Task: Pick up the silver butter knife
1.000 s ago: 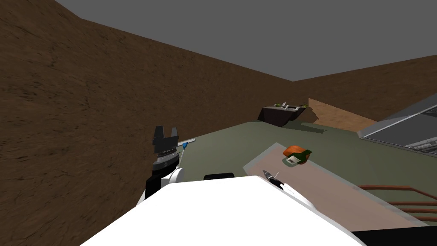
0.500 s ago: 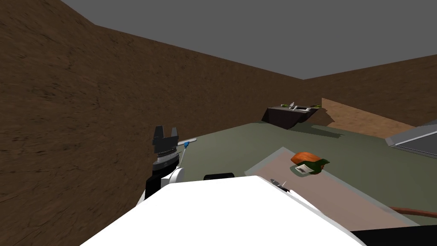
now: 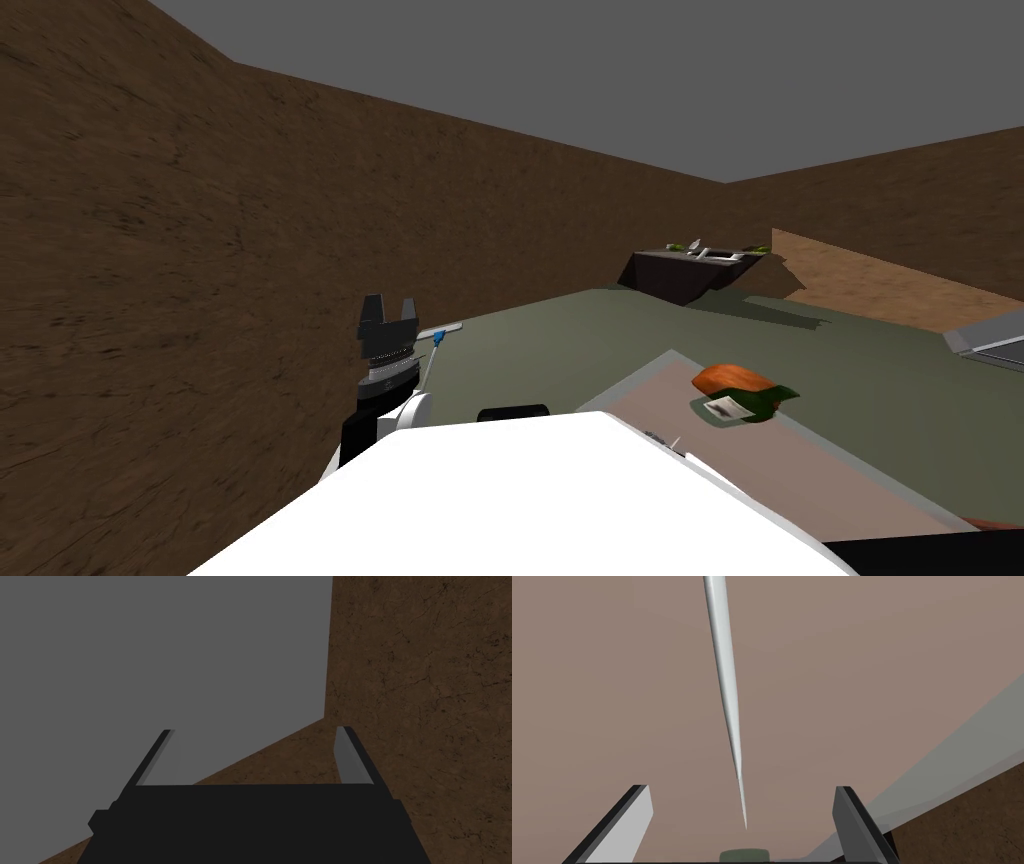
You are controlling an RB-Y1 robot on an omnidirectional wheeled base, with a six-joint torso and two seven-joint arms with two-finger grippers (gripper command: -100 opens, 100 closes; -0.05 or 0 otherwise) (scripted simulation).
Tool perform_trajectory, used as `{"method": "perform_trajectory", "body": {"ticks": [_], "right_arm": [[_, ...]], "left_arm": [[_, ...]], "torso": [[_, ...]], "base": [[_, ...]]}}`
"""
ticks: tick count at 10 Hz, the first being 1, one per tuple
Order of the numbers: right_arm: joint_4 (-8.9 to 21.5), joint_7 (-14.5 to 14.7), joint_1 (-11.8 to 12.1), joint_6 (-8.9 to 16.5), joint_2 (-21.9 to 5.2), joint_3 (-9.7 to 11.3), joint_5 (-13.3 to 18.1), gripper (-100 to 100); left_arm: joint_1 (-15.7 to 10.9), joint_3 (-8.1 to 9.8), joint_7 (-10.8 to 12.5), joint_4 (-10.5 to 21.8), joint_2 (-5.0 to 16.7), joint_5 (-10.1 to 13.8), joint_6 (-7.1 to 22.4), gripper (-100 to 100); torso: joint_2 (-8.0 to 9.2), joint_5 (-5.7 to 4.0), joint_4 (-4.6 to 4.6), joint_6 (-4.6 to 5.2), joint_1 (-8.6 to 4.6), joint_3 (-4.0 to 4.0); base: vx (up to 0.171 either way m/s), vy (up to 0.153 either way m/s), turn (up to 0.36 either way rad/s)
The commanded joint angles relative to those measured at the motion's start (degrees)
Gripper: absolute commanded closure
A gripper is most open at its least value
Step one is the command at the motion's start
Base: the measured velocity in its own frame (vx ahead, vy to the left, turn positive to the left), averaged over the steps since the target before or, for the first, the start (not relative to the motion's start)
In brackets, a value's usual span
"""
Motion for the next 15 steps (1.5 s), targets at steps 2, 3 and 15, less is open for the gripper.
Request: {"method": "perform_trajectory", "body": {"ticks": [2, 3, 15], "right_arm": [[0.19, -0.11, -0.01, -0.12, 0.04, -0.04, 0.12, 0], [2.33, 1.15, -2.87, 0.85, 1.99, -1.68, 1.4, -100], [9.66, 5.69, -12.98, 4.69, 9.42, -7.91, 6.47, 100]], "left_arm": [[0.0, 0.0, 0.0, 0.0, 0.0, 0.0, 0.0, 0], [0.0, 0.0, 0.0, 0.0, 0.0, 0.0, 0.0, 0], [-0.01, 0.0, 0.0, 0.0, 0.0, 0.0, 0.0, 0]], "torso": [[0.04, 0.01, 0.01, 0.0, 0.03, 0.02], [0.08, 0.01, 0.02, 0.0, 0.06, 0.04], [0.25, -0.01, 0.05, 0.03, -0.03, 0.15]], "base": [[0.006, -0.005, 0.004], [-0.053, -0.054, -0.002], [-0.063, -0.049, 0.004]]}}
